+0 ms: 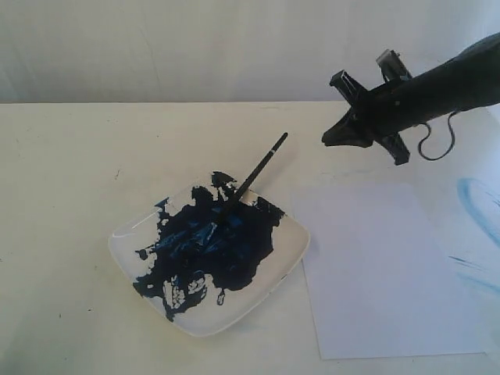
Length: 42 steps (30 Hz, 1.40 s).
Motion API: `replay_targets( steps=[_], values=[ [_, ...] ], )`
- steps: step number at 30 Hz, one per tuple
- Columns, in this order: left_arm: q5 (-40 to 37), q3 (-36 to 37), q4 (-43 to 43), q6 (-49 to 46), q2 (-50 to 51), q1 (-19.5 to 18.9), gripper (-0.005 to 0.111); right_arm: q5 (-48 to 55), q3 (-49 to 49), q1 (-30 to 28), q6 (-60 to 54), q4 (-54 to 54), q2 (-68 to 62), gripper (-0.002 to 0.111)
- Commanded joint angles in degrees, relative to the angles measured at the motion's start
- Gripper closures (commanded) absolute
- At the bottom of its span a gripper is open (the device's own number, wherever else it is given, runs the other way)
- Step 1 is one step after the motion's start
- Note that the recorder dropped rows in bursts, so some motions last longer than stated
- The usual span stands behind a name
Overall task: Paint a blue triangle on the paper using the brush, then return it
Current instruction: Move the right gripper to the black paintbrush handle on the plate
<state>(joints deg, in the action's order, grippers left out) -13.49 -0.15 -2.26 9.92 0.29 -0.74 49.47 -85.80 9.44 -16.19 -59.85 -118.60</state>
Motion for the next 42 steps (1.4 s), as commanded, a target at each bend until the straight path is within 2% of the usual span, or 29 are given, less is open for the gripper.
replay_targets(
  steps=[1, 7, 12, 15, 26, 42],
  values=[
    [0.17, 0.15, 0.25, 0.42, -0.29, 0.23, 0.107, 1.61, -4.21, 2.39, -4.32, -8.31, -4.09, 0.103],
    [0.17, 0.15, 0.25, 0.42, -0.29, 0.23, 0.107, -1.21, -8.24, 6.99, -4.19, -10.19, -9.05, 0.085],
    [0.17, 0.15, 0.25, 0.42, -0.29, 0.23, 0.107, -2.38, -8.36, 7.83, -4.30, -15.29, -11.44, 0.054],
    [0.17, 0.15, 0.25, 0.42, -0.29, 0.23, 0.107, -2.39, -8.36, 7.83, -4.30, -15.29, -12.23, 0.046],
    [0.17, 0.15, 0.25, 0.42, -0.29, 0.23, 0.107, -4.49, -8.36, 8.54, -4.39, -18.42, -16.43, 0.046],
    [0.17, 0.15, 0.25, 0.42, -0.29, 0.23, 0.107, -12.94, -8.36, 12.76, -11.07, -24.08, -17.61, 0.046]
  ],
)
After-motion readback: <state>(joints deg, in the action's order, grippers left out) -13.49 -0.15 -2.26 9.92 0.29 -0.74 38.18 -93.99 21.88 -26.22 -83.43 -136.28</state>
